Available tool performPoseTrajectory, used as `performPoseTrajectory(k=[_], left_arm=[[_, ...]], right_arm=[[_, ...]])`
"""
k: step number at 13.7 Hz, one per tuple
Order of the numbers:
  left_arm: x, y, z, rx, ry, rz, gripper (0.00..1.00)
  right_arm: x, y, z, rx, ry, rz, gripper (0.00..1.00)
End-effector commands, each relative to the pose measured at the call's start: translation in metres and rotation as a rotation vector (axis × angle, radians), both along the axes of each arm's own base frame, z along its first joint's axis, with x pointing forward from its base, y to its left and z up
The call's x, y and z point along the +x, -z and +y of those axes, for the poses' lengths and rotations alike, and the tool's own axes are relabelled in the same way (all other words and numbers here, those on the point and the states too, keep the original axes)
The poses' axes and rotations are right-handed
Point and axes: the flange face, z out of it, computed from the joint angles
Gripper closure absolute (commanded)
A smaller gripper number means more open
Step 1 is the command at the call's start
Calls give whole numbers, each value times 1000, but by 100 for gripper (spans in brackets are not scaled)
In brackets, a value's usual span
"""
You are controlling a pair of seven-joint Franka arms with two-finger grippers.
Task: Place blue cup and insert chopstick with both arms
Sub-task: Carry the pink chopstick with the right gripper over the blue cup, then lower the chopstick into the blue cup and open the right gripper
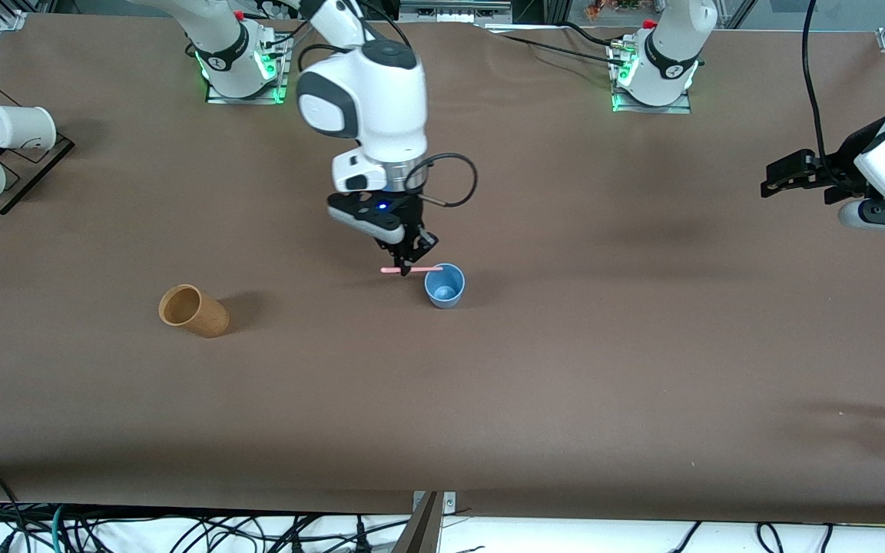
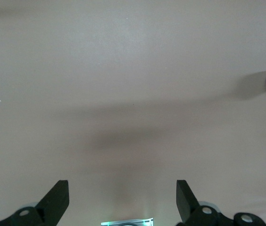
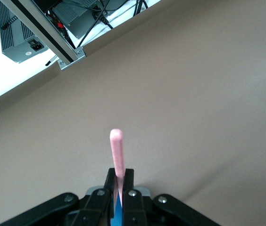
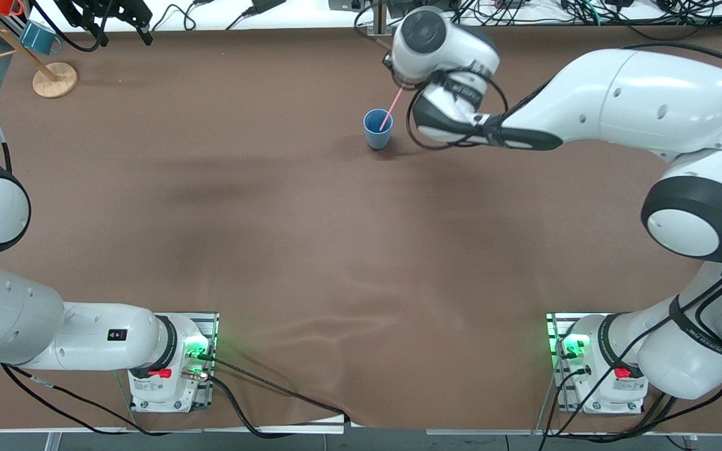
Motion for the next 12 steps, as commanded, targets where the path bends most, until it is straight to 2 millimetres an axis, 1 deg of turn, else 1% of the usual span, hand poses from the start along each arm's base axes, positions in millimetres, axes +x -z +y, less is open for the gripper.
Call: performPoseTrajectory(k=[1,2,3,4,5,6,8,9,12], left_arm=[[0,-1,1,22,27,-11,0],[0,-1,1,22,27,-11,0],[0,-1,1,21,27,-11,0],[0,-1,1,22,27,-11,0],[0,-1,1,21,27,-11,0],[0,-1,1,21,27,-11,0],[0,-1,0,21,29,-11,0],[0,-1,0,21,29,-11,0],[1,1,0,20,33,-9,0]], right_arm=[[10,1,3,-44,20,-46,100],[10,1,4,-47,21,-48,100],[5,1,10,-49,14,-44,97],[3,7,12,-55,14,-32,39],[-1,13,15,-68,15,-24,1],[-4,13,15,-90,29,-11,1],[-2,-6,17,-100,41,-22,1],[-1,-14,13,-129,60,-15,1],[2,-53,0,-221,18,24,1]])
